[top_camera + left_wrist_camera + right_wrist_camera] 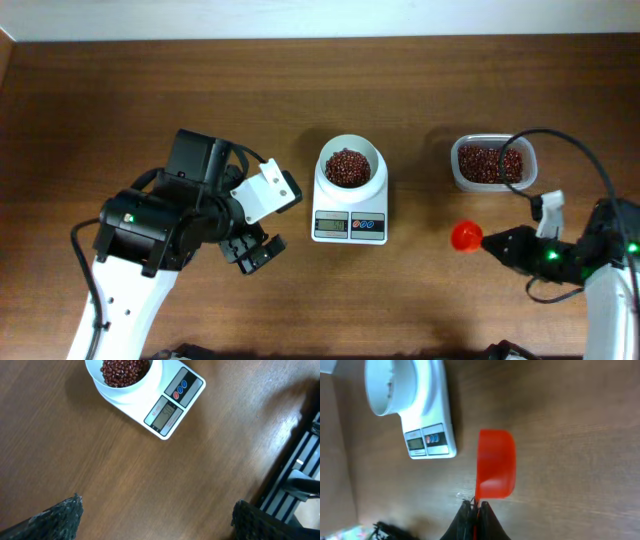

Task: Scoop and weigh 50g on scale
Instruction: 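Lower the orange scoop with the right gripper onto the table below the tub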

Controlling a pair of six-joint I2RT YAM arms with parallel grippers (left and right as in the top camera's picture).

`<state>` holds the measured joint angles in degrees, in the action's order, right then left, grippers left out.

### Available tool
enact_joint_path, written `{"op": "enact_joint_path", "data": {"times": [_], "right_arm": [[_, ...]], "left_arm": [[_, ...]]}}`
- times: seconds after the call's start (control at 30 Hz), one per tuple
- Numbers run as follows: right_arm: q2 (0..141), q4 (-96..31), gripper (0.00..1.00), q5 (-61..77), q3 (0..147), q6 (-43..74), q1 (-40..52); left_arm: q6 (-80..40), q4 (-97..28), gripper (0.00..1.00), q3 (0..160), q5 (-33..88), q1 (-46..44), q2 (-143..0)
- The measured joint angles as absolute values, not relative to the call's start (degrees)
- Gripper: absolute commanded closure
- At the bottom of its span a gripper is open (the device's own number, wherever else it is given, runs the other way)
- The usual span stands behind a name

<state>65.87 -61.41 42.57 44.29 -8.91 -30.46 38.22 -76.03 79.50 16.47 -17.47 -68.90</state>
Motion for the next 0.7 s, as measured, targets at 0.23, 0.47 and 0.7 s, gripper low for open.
{"op": "enact_joint_path", "data": {"times": [0.23,0.47,0.7], "right_arm": [[67.83,-43.72,0.88,43.64,34.39,-2.70,-30.52],[67.83,-41.52,0.82,43.64,33.63,-1.26,-30.52],[67.83,-44.75,0.77,40.16,33.56,-0.56,-30.55]], "left_arm": [[38.22,-76.07,0.01,79.50,16.49,-17.47,-68.90],[38.22,-76.05,0.01,79.50,16.49,-17.47,-68.90],[38.22,-76.05,0.01,79.50,16.49,-17.47,-68.90]]}}
